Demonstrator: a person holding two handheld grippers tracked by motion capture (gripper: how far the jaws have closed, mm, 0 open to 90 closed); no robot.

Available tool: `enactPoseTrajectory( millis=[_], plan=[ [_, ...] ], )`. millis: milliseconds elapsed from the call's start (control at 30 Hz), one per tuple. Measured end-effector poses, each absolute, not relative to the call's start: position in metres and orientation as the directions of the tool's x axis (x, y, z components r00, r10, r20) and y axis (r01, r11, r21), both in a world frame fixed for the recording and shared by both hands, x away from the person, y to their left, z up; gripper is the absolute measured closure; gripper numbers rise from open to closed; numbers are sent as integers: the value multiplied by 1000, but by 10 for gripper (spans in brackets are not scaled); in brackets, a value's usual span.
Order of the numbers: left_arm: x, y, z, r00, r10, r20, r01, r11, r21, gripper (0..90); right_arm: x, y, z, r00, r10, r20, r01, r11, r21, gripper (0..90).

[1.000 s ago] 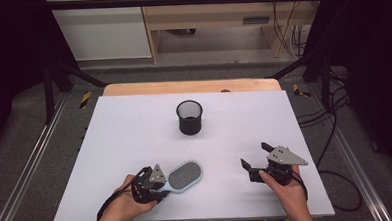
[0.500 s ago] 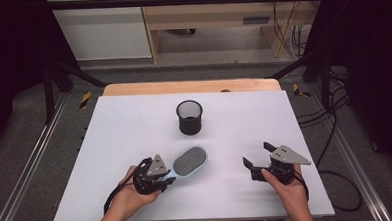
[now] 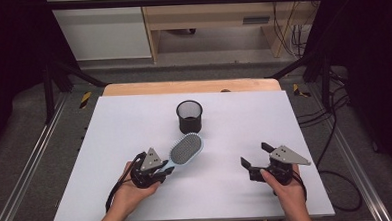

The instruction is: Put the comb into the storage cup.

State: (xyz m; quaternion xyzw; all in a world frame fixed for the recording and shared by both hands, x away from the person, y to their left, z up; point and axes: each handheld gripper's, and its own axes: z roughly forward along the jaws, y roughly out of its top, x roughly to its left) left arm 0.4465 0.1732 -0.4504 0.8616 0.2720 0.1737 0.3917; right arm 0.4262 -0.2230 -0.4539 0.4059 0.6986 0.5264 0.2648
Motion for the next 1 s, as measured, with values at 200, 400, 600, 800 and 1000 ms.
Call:
enactPoseTrajectory(
  millis=[200,400,600,800,1000],
  plan=[
    [447,177,-449,775,627,78,336,-513,790,697,427,-224,-454,-520,848,103,298,67,952,71],
    [448,180,-447,758,647,79,318,-473,822,697,426,-219,-450,-511,845,155,328,25,944,51],
    [445,180,-446,740,664,104,276,-441,854,697,425,-208,-446,-514,832,206,338,-24,941,64],
    [436,176,-445,745,654,130,256,-461,849,697,428,-184,-445,-576,782,238,380,-2,925,93],
    [432,172,-450,753,647,121,258,-459,850,697,432,-158,-448,-597,738,313,430,-35,902,56]
  ],
)
